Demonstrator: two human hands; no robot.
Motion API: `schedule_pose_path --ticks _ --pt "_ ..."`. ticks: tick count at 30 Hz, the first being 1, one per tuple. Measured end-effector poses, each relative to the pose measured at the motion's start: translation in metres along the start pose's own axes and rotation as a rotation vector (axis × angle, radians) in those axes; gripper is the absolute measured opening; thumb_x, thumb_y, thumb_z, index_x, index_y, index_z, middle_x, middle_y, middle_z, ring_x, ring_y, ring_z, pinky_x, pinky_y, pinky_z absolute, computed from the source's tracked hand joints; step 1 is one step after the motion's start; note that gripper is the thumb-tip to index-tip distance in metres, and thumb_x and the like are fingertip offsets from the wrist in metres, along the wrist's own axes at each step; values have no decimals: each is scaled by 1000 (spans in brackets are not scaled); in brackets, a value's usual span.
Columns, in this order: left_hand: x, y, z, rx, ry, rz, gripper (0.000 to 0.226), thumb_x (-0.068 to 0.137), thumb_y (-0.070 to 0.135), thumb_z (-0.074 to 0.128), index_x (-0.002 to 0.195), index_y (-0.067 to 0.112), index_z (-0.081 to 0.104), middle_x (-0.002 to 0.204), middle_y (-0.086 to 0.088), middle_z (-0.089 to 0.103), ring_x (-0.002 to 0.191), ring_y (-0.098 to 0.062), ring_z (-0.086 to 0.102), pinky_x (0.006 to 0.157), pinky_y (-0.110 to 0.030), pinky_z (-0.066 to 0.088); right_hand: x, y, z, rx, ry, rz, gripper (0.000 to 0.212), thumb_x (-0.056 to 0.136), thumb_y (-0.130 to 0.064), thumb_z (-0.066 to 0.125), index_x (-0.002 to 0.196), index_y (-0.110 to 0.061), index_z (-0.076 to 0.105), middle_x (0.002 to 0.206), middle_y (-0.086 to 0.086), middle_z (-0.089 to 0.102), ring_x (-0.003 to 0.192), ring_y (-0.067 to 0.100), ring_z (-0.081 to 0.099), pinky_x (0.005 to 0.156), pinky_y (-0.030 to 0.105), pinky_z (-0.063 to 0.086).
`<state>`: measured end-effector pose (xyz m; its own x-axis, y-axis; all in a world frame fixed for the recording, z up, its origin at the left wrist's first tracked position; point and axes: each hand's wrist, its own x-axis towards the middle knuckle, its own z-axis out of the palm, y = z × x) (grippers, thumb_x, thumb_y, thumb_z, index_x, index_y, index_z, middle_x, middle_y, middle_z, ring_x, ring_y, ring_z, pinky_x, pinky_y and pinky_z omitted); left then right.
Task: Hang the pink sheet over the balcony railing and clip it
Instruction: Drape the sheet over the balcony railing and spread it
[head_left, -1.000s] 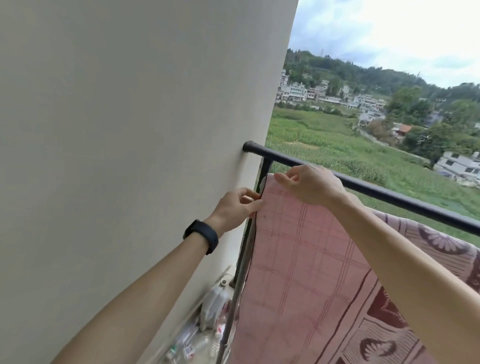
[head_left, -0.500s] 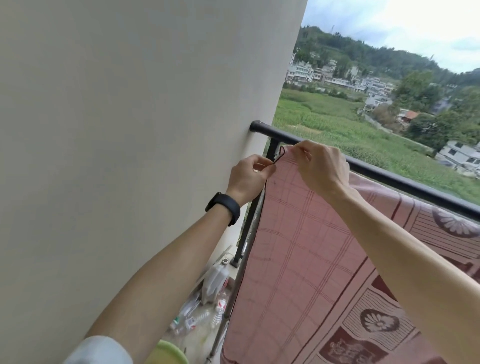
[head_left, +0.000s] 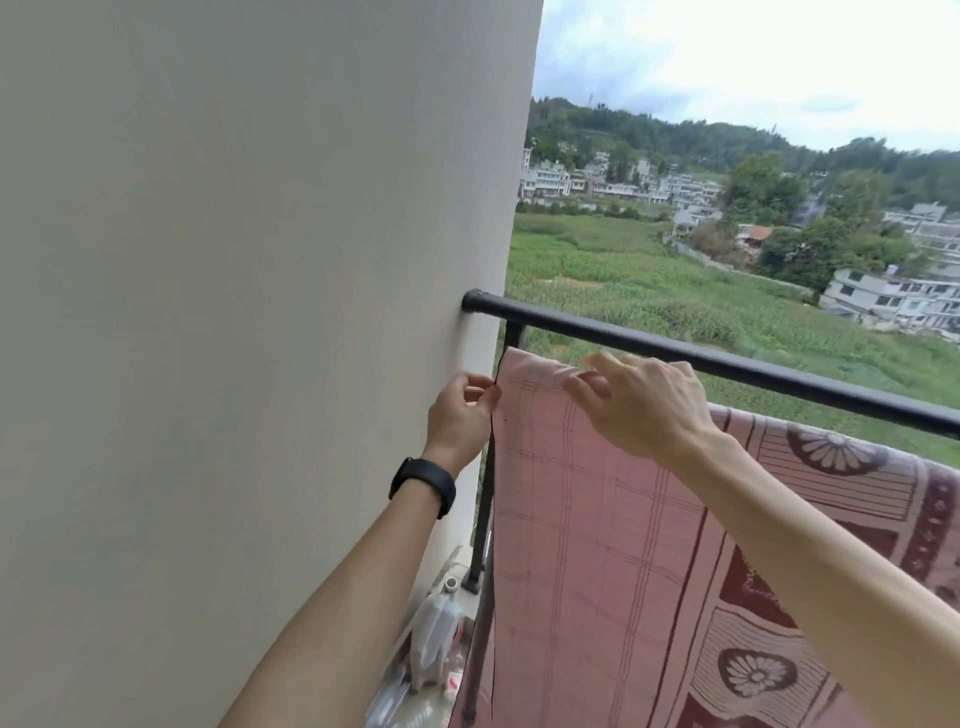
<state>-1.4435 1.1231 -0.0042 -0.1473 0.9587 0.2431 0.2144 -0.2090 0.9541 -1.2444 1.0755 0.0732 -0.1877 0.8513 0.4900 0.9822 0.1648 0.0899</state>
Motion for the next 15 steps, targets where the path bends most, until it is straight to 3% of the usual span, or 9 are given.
schedule_pose_path --ticks 3,7,11,15 --pt "14 10 0 9 2 19 7 92 28 68 91 23 63 94 4 69 93 -17 67 87 -32 53 -13 19 -2 -7 10 32 63 92 -76 21 118 -34 60 97 -7 72 78 14 67 82 38 53" --pt "14 12 -2 -49 22 1 3 95 22 62 96 19 63 97 4 66 95 -18 63 86 -31 51 -34 35 -3 -6 39 73 62 92 -75 22 114 -33 62 94 -7 71 79 17 68 79 36 50" --pt "-2 15 -7 -123 77 64 5 98 19 56 99 16 60 95 3 63 86 -14 59 79 -33 51 -50 36 -1 33 152 82 45 98 -60 40 122 -30 62 108 -3 72 93 24 67 87 42 46" --pt "7 34 -19 -111 184 156 8 99 21 54 102 14 57 92 7 59 81 -8 55 70 -20 46 -53 37 -8 32 195 150 43 99 -56 42 126 -29 61 121 0 70 108 28 63 96 47 43"
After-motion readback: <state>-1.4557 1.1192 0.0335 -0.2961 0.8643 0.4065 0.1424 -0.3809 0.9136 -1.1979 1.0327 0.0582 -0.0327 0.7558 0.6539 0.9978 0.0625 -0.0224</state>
